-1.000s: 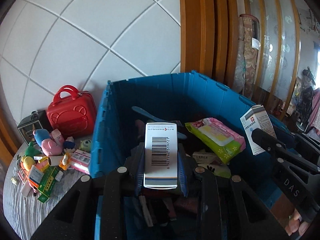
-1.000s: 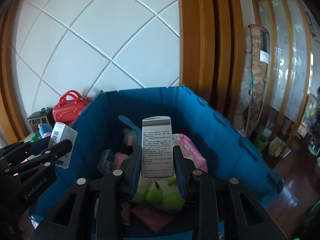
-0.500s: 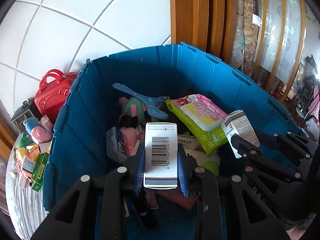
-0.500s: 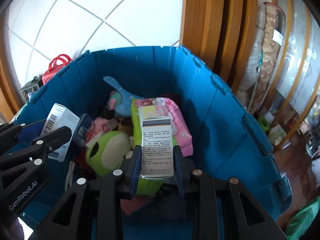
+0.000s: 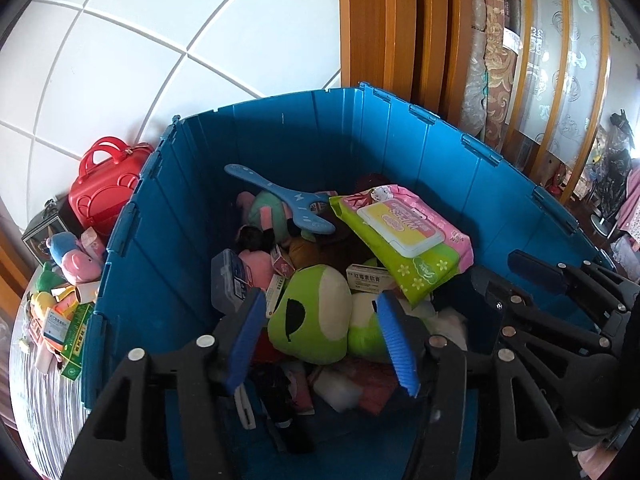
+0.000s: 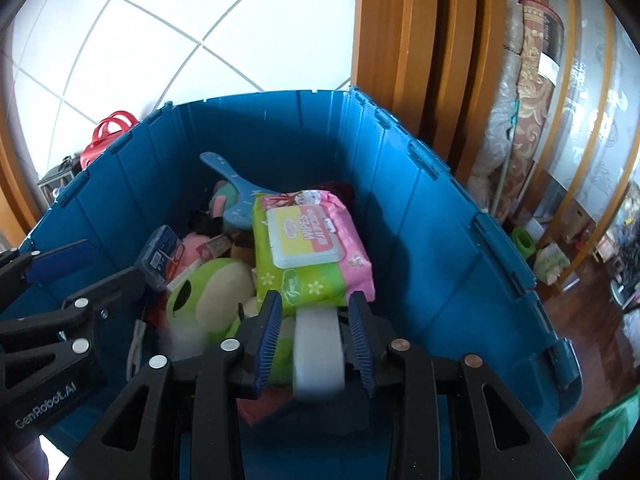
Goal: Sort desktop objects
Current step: 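Open both grippers to drop the white medicine boxes into the bin, then move both grippers back over the pile on the table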
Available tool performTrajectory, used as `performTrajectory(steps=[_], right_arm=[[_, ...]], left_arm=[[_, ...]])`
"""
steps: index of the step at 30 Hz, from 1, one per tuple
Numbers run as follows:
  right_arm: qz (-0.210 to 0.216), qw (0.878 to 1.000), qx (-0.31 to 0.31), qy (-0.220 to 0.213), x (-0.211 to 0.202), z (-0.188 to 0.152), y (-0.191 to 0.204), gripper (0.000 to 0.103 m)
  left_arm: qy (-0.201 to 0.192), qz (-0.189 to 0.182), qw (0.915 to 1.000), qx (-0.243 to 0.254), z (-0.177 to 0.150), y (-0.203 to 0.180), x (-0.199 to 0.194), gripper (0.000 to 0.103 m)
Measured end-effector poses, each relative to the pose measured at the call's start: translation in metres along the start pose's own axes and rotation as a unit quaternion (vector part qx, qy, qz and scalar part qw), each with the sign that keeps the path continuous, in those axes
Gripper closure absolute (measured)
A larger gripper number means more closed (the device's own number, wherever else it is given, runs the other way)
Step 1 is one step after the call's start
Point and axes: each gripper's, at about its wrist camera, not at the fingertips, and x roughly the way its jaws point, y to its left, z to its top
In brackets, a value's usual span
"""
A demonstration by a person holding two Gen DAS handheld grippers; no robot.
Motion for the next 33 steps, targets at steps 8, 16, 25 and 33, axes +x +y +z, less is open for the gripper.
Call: performTrajectory(steps=[8, 16, 25, 33], right_arm=[[-0.017, 0.999, -0.007, -0.045, -0.024, 0.004, -0.002, 0.02], [-0.015, 0.996, 0.0, -0.093, -0.045, 0.007, 0.003, 0.0], [0.044, 0.99, -0.004, -0.131, -0.062, 0.019, 0.056, 0.0], [0.157, 0.973, -0.046, -0.161, -0.073, 0.026, 0.151, 0.0]], left_arm=[[-0.034, 0.001, 0.9993, -0.014, -0.002, 0.013, -0.019, 0.03], [-0.111, 0.015, 0.9929, -0.041, -0.007, 0.047, -0.064, 0.024], [-0.123, 0.056, 0.9823, -0.13, -0.028, 0.134, -0.096, 0.024], [-0.121, 0.127, 0.9665, -0.187, -0.065, 0.23, -0.123, 0.024]])
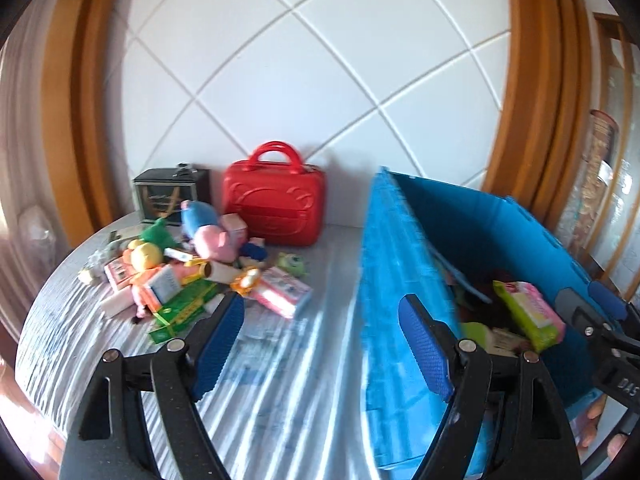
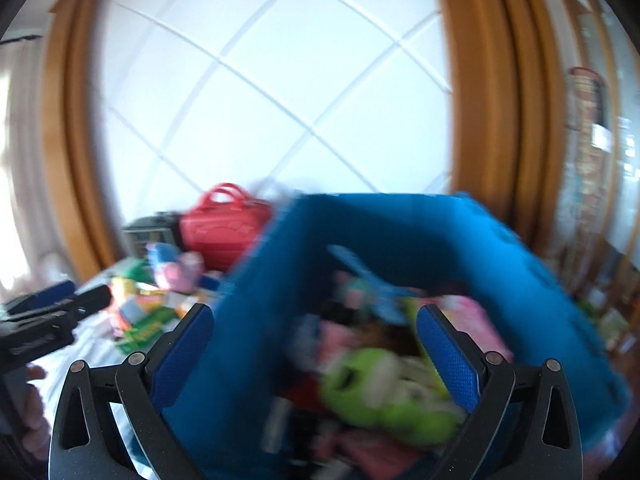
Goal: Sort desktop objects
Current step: 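Move both grippers back over the pile on the table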
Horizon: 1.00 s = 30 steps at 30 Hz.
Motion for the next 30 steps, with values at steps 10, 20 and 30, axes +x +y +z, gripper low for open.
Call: performTrajectory(steps=[10, 20, 30], right_arm=[[0.005, 1.0, -0.03, 0.008, 0.051, 0.002, 0.166, 0.0], [-0.033, 0.994, 0.007, 0.107, 0.146, -0.013, 0.293, 0.0], [-0.082, 0.981, 0.019, 0.173, 0.205, -0.036, 0.3, 0.0]], left_arm=[[0.002, 0.018, 0.9998, -0.011, -0.001, 0.18, 0.022, 0.024], [0.087, 0.043, 0.9952, -0.006, 0.006, 0.361, 0.093, 0.024], [0.157, 0.035, 0.9869, -0.012, -0.013, 0.403, 0.16, 0.024]])
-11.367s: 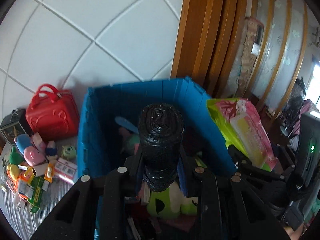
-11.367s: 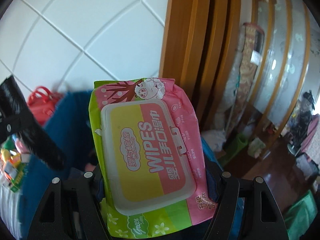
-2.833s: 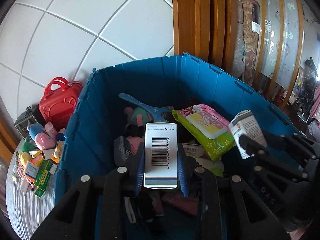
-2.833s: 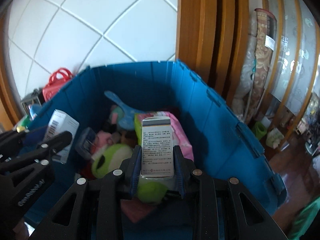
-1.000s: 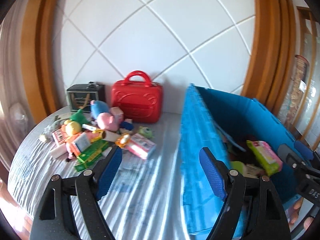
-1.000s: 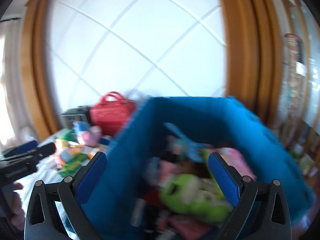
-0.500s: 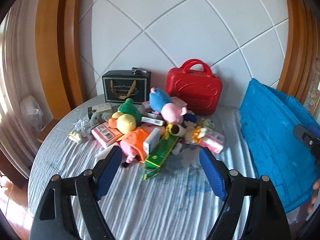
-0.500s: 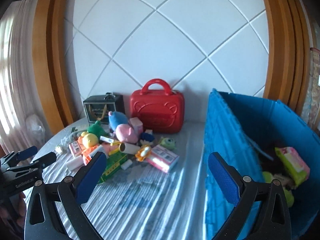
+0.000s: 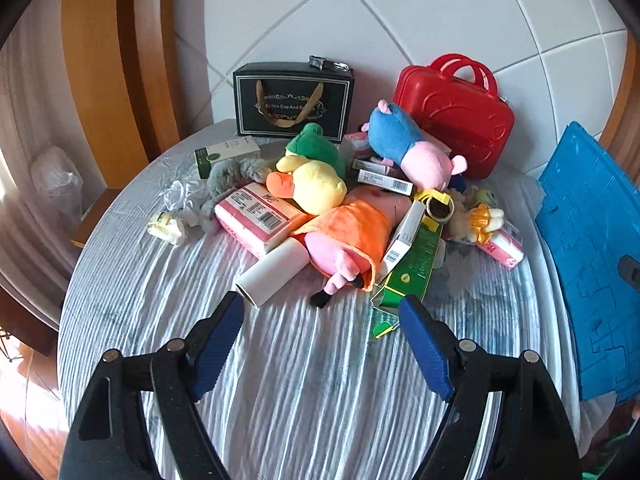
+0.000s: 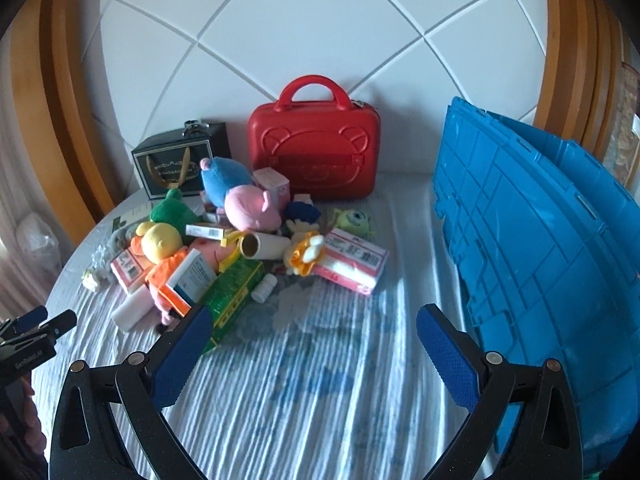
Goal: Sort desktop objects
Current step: 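Move both grippers back over the pile on the table, then grasp the long green medicine box with the left gripper while the right grasps the pink tissue pack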
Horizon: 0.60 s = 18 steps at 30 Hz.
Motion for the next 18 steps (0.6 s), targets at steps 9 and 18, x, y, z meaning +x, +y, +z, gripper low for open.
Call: performTrajectory(steps=[9, 18], right_arm=[[-0.013, 0.998, -0.004, 0.062, 0.072, 0.0, -0.037, 0.0], [-0.001, 0.993, -0.035, 0.109, 0.167, 0.018, -0.077, 0.0]], left_arm=[[0.071, -0.047, 0.9955, 0.043, -0.005, -0.077, 0.075, 0.024], [0.119, -0.021, 0.991, 0.058, 0.017, -0.136, 0.163, 0.024]])
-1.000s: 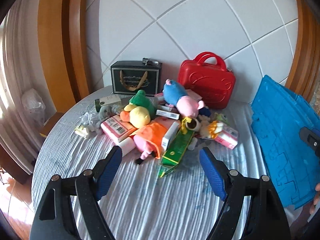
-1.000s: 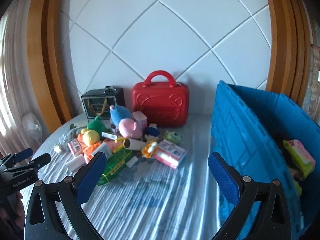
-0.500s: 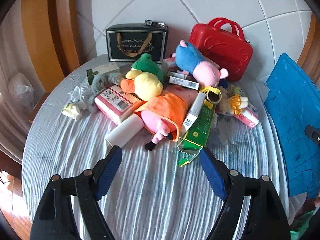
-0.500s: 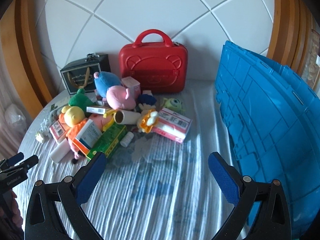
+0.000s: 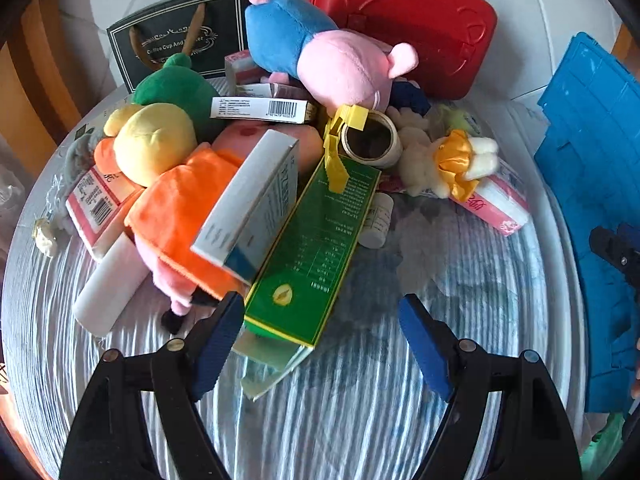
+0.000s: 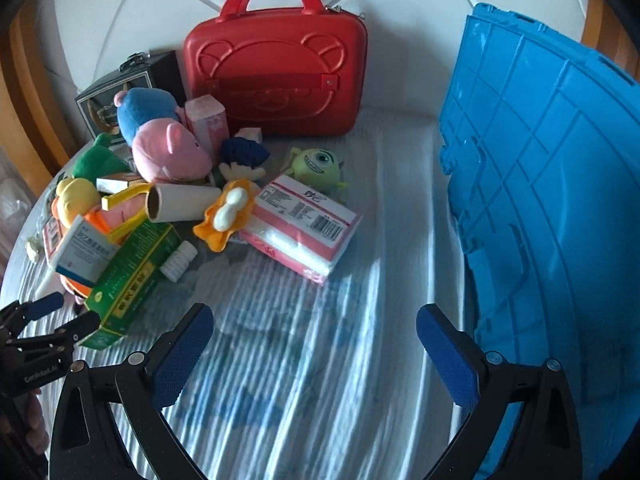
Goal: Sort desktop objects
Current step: 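Grasp the long green medicine box with the left gripper while the right grasps the pink tissue pack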
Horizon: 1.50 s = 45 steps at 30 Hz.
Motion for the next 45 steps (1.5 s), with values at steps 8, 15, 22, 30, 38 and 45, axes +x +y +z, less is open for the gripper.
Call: performTrajectory(steps=[8, 15, 22, 30, 38, 45], right_arm=[[0.017, 1.0, 0.004, 0.018, 0.074, 0.038, -0.018, 0.0], [0.023, 0.999, 0.022, 0.017, 0.123, 0.08, -0.024, 0.0], [0.098, 0.991, 0.034, 0.083, 0.165, 0.087, -0.024, 0.0], [0.15, 0.981, -0.022, 0.118, 0.124, 0.027, 0.016, 0.0], [0.116, 0.982, -0.084, 0.124, 0.104, -0.002, 0.047, 0.0], [0.088, 0.984, -0.085, 0.127, 0.106, 0.003, 0.063, 0.007]], left_arm=[[0.045, 0.016, 0.9987, 0.018, 0.038, -0.014, 0.06, 0.024], [0.041, 0.044, 0.9969, 0.052, 0.058, -0.034, 0.084, 0.023], [0.05, 0.035, 0.997, 0.047, 0.057, -0.037, 0.092, 0.027], [0.075, -0.01, 0.9971, -0.011, 0.037, -0.008, 0.076, 0.049], [0.076, 0.006, 0.9969, 0.019, 0.017, -0.022, 0.069, 0.049], [0.092, 0.004, 0.9954, 0.025, -0.008, -0.026, 0.06, 0.05]])
